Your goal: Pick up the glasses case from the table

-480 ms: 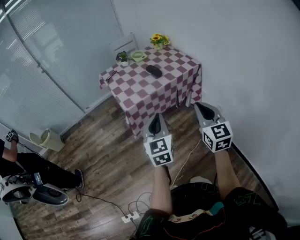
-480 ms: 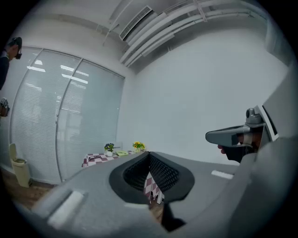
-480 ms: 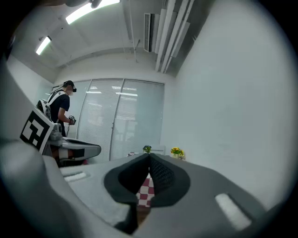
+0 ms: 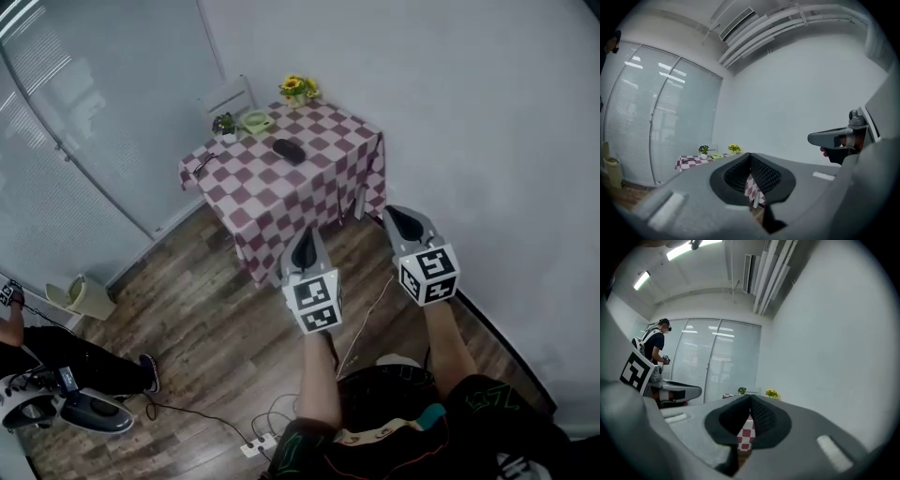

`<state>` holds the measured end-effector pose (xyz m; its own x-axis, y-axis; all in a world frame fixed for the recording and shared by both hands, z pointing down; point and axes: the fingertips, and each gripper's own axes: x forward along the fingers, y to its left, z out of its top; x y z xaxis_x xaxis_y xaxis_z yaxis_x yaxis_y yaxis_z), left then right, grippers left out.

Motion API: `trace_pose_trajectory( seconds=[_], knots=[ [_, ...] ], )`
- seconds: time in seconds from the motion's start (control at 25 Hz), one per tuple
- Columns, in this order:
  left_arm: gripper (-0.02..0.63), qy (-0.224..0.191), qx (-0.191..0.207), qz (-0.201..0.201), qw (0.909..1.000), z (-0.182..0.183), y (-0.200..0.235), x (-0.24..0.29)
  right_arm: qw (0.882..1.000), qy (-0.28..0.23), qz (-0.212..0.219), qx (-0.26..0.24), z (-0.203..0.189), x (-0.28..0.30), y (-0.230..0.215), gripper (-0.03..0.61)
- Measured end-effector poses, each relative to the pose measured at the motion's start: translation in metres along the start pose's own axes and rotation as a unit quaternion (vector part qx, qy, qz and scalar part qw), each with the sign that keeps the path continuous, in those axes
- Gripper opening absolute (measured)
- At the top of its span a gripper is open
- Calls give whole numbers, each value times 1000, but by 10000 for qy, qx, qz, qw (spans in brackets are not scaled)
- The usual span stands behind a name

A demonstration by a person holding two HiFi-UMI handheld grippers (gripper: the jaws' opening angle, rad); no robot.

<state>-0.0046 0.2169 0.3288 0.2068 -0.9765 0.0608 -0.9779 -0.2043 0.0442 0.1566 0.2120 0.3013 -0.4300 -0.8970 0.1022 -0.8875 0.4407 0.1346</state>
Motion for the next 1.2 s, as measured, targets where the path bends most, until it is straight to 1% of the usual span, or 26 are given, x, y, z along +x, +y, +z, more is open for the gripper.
trace_pose_trajectory(
  seconds=[0.36,0.52,0.68,0.84,0.96,1.2],
  knots=[
    [9,86,-118,-38,9999,-11,4,0,9999,24,-52,134,-3,-5,1,3],
    [9,282,-201,-76,9994,-27,2,4,9997,158,-66,165,-15,-9,0,3],
    [9,505,-252,-139,9983,-47,-7,13,9988,357,-158,301,-35,-10,-13,3],
    [9,682,-194,-169,9973,-63,-15,32,9978,487,-145,436,-54,4,-25,3],
    [9,821,-147,-115,9964,-71,-16,48,9968,602,-35,520,-67,22,-34,3],
    [9,1027,-152,136,9945,-84,-10,87,9950,727,204,648,-83,68,-58,3]
  ],
)
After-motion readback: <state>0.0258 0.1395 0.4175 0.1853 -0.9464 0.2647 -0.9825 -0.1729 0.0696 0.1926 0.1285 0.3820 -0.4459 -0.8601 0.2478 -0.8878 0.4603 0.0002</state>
